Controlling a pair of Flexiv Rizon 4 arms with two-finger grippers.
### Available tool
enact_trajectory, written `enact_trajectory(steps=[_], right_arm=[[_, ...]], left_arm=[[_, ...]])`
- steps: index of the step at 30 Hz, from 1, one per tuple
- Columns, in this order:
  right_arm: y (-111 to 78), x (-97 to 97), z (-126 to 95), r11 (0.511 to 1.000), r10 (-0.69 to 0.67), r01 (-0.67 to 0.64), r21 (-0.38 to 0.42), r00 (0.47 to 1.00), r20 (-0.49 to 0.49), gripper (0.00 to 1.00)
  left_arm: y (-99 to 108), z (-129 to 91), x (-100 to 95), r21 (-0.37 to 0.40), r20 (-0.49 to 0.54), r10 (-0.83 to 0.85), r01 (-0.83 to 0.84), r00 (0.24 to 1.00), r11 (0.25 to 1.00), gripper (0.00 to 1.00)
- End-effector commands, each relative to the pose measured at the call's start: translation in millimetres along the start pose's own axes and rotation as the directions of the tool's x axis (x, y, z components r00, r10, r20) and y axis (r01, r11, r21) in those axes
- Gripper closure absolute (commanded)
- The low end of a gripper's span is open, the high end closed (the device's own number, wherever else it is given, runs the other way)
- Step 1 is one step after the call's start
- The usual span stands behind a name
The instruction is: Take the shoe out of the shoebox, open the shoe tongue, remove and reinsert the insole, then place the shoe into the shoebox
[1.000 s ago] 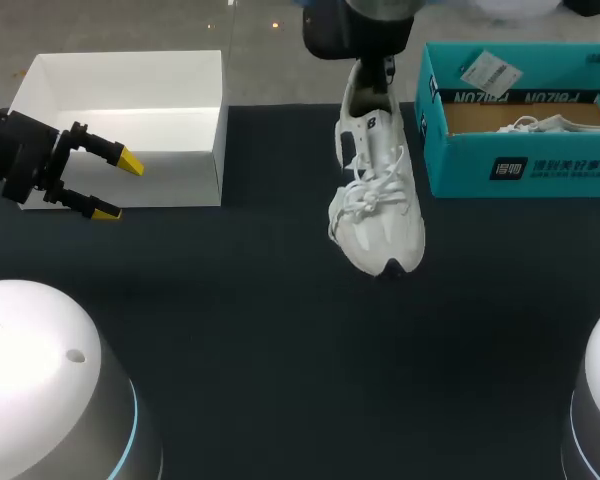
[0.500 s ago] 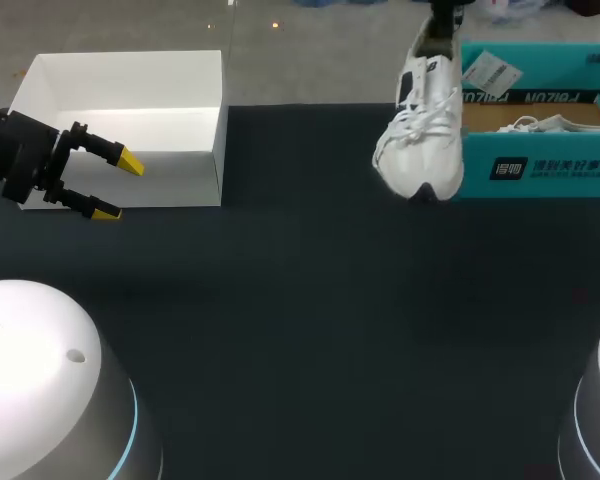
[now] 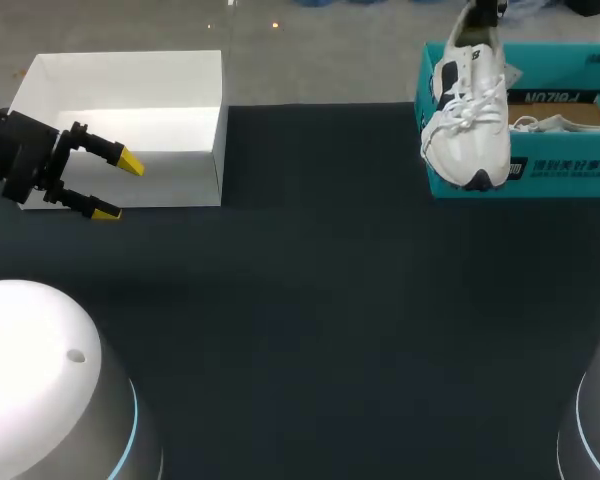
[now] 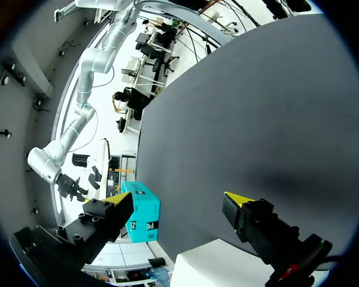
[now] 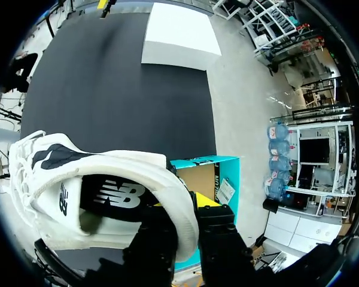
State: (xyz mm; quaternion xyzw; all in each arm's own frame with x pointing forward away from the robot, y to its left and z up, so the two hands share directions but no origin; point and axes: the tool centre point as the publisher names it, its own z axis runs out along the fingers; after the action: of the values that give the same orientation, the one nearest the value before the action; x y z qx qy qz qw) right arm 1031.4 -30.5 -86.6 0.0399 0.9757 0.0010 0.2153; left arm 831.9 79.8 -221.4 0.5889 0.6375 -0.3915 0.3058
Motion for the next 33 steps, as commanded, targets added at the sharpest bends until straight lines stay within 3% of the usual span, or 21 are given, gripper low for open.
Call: enact_trajectory(steps=[1, 11, 13, 20, 25, 33], right_arm=[[-1.4, 0.9, -1.2, 1.0, -0.001, 0.001, -0.003, 1.0, 0.002, 1.0], [-1.4, 0.9, -1.2, 1.0, -0.001, 0.001, -0.003, 1.0, 0.002, 1.0], [-9.6, -7.2, 3.5, 1.0, 0.005, -0.005, 0.009, 1.0, 0.014, 1.0], [-60.3, -53.6, 21.8, 0.997, 0.065, -0.067, 0.031, 0.996, 0.062, 1.0], [-111.2, -89.8, 41.2, 0.998, 0.053, -0.057, 0.037, 0.995, 0.086, 1.0], [-174.2, -117.1, 56.8, 0.997, -0.043, 0.038, 0.073, 0.997, 0.07, 1.0]], left_arm=[[-0.9, -0.1, -0.4, -0.002, -0.004, 0.0, 0.0, 1.0, 1.0, 0.0], [-0.9, -0.1, -0.4, -0.002, -0.004, 0.0, 0.0, 1.0, 1.0, 0.0], [-0.9, -0.1, -0.4, -0.002, -0.004, 0.0, 0.0, 1.0, 1.0, 0.0], [-0.9, -0.1, -0.4, -0.002, -0.004, 0.0, 0.0, 1.0, 1.0, 0.0], [-0.9, -0.1, -0.4, -0.002, -0.004, 0.0, 0.0, 1.0, 1.0, 0.0], [-0.9, -0.1, -0.4, -0.002, -0.004, 0.0, 0.0, 1.0, 1.0, 0.0]])
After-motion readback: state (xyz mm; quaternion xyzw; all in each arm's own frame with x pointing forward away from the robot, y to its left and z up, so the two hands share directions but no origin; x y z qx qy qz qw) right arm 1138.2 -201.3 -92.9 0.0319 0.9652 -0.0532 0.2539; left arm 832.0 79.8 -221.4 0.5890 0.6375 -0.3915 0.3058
